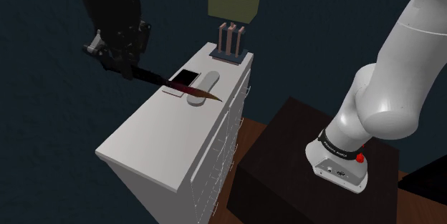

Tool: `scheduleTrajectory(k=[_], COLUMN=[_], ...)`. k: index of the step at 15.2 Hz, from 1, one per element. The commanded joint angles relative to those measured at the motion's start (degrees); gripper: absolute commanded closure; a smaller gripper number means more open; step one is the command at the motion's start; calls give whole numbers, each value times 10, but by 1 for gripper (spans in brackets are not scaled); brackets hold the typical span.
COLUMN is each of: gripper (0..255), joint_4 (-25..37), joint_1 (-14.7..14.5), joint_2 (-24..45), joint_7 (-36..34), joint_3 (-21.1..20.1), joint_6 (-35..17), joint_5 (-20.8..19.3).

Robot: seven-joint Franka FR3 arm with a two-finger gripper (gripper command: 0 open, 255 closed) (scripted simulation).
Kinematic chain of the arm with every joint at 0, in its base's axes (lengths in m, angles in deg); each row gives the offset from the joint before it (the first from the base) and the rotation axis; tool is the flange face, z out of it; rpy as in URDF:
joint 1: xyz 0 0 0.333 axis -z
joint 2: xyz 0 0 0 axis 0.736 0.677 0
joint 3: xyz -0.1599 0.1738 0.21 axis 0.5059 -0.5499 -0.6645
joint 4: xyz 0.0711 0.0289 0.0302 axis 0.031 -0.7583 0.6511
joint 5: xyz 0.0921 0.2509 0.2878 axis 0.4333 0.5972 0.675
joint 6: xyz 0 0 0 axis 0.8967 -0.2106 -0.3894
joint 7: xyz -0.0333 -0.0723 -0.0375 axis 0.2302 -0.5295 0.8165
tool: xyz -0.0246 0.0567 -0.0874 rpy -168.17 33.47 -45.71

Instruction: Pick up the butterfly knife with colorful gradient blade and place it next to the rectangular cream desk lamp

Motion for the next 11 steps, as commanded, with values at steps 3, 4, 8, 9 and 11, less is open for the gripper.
scheduleTrajectory(k=[3, 4, 8, 9, 11], gripper=[255, 255, 255, 255, 255], joint_4=[39, 49, 90, 101, 124], joint_1=[-3, -4, -8, -9, -12], joint_2=[6, 8, 16, 19, 25], joint_7=[-1, -1, -2, -2, -3], joint_3=[-1, -2, -3, -4, -5], joint_6=[34, 42, 77, 85, 103], joint_5=[-3, -4, -8, -10, -14])
